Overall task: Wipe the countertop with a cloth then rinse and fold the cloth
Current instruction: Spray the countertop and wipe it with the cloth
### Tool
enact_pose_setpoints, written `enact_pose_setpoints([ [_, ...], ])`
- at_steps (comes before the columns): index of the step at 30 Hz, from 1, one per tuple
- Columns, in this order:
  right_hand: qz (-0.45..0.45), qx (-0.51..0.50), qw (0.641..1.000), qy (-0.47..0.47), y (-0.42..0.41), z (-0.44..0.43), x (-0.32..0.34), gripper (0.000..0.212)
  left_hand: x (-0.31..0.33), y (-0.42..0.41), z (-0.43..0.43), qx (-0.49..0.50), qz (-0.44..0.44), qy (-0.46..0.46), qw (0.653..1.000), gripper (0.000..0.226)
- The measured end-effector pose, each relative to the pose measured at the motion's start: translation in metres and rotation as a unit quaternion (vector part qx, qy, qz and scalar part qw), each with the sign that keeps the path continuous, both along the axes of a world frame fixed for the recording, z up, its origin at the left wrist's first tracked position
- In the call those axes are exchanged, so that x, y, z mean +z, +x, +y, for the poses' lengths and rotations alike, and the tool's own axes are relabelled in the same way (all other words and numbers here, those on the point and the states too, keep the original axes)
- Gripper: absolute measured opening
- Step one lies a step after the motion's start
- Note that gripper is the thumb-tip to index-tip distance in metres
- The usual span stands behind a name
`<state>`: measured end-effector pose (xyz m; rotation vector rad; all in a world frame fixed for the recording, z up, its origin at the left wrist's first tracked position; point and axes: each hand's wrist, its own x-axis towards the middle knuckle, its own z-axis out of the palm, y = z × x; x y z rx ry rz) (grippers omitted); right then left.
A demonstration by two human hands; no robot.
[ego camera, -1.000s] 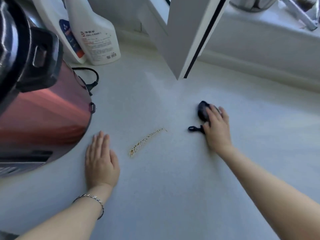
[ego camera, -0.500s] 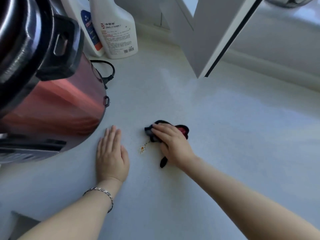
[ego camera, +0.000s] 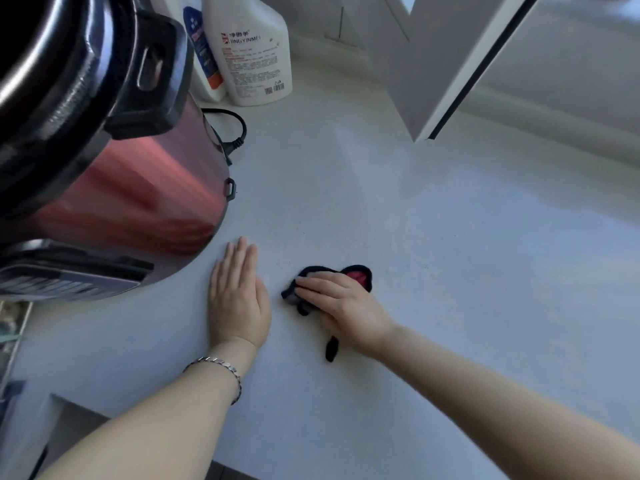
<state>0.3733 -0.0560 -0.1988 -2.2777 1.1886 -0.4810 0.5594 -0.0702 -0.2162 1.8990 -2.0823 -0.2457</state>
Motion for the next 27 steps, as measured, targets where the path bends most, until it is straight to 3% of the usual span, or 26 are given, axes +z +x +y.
enact_pose_setpoints([
  [2,0.010,0.033,0.999,-0.014,-0.019,-0.021,0.002,0.034,-0.001,0.001,-0.001,-0.007,0.013,-0.003,1.000,0.048],
  [4,-0.003,-0.139,0.990,0.010,-0.033,-0.063,0.007,0.038,-0.002,0.001,-0.001,-0.008,0.027,-0.005,1.000,0.048],
  [6,-0.010,-0.299,0.953,0.042,-0.021,-0.095,0.008,0.045,-0.002,0.000,0.000,-0.007,0.035,-0.004,0.999,0.048],
  [8,-0.040,-0.228,0.972,0.036,0.012,-0.087,0.009,0.044,-0.003,0.001,0.001,-0.008,0.038,-0.005,0.999,0.047],
  [10,-0.056,-0.059,0.997,0.017,0.028,-0.045,0.007,0.039,-0.004,0.002,0.000,-0.011,0.037,-0.005,0.999,0.047],
  [13,-0.024,0.148,0.988,0.040,0.002,-0.005,0.004,0.032,-0.003,0.003,0.000,-0.014,0.030,-0.004,0.999,0.047],
  [15,-0.003,0.176,0.984,0.029,-0.032,-0.023,0.001,0.038,-0.003,0.002,0.000,-0.013,0.028,-0.006,1.000,0.047],
  [16,0.003,0.117,0.993,0.023,-0.048,-0.041,0.001,0.034,-0.003,0.002,0.000,-0.011,0.027,-0.006,1.000,0.047],
  [18,-0.002,-0.116,0.993,0.023,-0.071,-0.081,0.004,0.036,-0.003,0.001,0.000,-0.008,0.026,-0.003,1.000,0.047],
  [20,-0.015,-0.329,0.943,0.053,-0.061,-0.093,0.004,0.045,-0.002,0.001,0.000,-0.008,0.022,0.000,1.000,0.048],
  [21,-0.032,-0.344,0.937,0.055,-0.044,-0.083,0.005,0.046,-0.001,0.000,0.000,-0.008,0.019,0.003,1.000,0.048],
  [23,-0.042,-0.182,0.982,0.036,-0.014,-0.037,0.002,0.038,0.001,0.000,0.000,-0.006,0.013,0.009,1.000,0.048],
  [25,-0.021,0.017,1.000,0.013,-0.015,0.007,0.004,0.033,0.001,0.000,0.000,-0.008,0.011,0.014,1.000,0.049],
  [26,-0.005,0.062,0.998,0.014,-0.035,0.006,0.005,0.035,0.001,0.001,0.000,-0.008,0.010,0.015,1.000,0.049],
  [27,0.009,0.046,0.999,0.010,-0.058,-0.004,0.004,0.033,0.001,0.001,0.000,-0.008,0.008,0.018,1.000,0.049],
])
